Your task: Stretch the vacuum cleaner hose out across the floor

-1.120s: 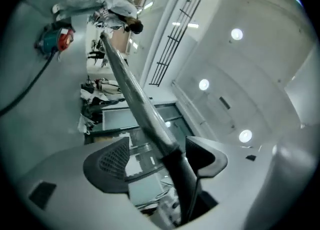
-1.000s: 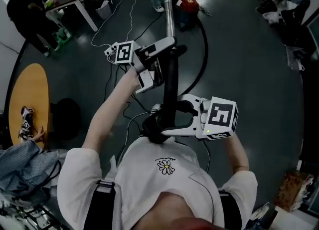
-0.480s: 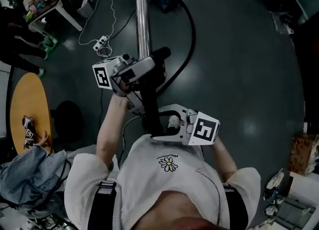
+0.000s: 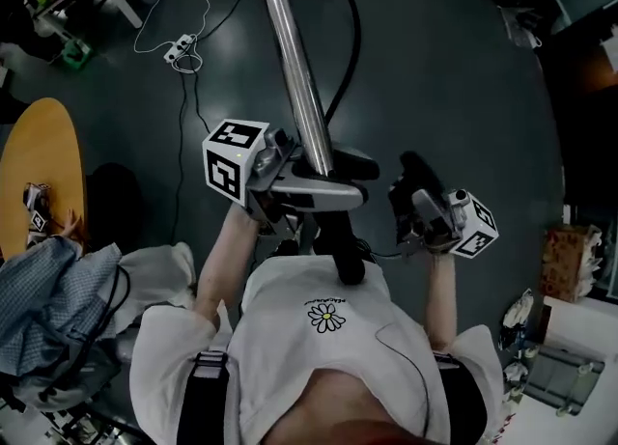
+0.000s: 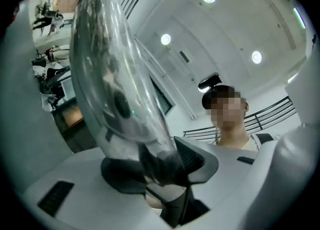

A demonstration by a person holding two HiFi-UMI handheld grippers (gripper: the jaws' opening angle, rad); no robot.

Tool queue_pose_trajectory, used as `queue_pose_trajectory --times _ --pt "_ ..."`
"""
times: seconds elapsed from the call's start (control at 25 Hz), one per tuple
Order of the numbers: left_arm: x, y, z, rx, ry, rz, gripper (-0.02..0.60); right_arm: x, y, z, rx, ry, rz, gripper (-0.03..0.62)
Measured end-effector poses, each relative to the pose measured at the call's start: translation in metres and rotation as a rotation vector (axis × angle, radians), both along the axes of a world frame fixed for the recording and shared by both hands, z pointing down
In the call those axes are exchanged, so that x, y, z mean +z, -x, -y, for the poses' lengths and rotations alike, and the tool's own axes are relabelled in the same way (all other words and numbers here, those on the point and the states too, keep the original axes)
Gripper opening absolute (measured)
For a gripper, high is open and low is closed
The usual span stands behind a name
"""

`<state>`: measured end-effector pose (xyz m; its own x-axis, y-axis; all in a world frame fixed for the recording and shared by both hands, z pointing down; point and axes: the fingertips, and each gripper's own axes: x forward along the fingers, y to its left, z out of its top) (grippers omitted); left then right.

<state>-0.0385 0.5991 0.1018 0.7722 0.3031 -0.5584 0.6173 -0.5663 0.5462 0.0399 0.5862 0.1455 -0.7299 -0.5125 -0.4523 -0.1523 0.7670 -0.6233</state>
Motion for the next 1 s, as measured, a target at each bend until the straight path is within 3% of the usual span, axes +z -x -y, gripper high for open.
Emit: queue_pose_trajectory --times 0.08,0.12,0.16,0.28,0.32,0.36,0.48,0.6,0.76,1.0 --pt "-0.001 -0.017 -0.034 0.049 -0.018 0.019 0.172 0.000 0.010 0.010 0.149 -0.029 -0.190 0.273" --pt "0.000 -0.027 -0.048 0.070 -0.022 0.039 0.167 -0.005 0.014 0.013 0.180 -0.043 -0.203 0.273" --pt "0.003 -0.036 -0.061 0.092 -0.025 0.065 0.164 -0.013 0.015 0.011 0.156 -0.049 -0.140 0.273" --pt "0.023 -0.051 -0.108 0.179 -0.032 0.169 0.150 -0.023 0.013 -0.003 -0.165 0.085 0.268 0.273" --pt "0.033 -0.052 -0.124 0.210 -0.038 0.214 0.146 -0.017 0.015 -0.005 -0.268 0.163 0.339 0.273" --pt "0.043 -0.053 -0.137 0.238 -0.049 0.262 0.146 -0.009 0.021 -0.008 -0.341 0.225 0.326 0.273" --pt "0.070 -0.058 -0.173 0.296 -0.094 0.398 0.143 0.009 0.060 -0.039 -0.481 0.251 0.083 0.273" --pt "0.091 -0.061 -0.211 0.344 -0.124 0.460 0.135 0.006 0.088 -0.084 -0.598 0.174 0.034 0.273" --pt "0.101 -0.062 -0.232 0.331 -0.170 0.458 0.135 0.012 0.101 -0.113 -0.526 -0.005 -0.264 0.273" --pt "0.093 -0.060 -0.234 0.296 -0.196 0.446 0.124 -0.001 0.105 -0.120 -0.504 -0.069 -0.328 0.273"
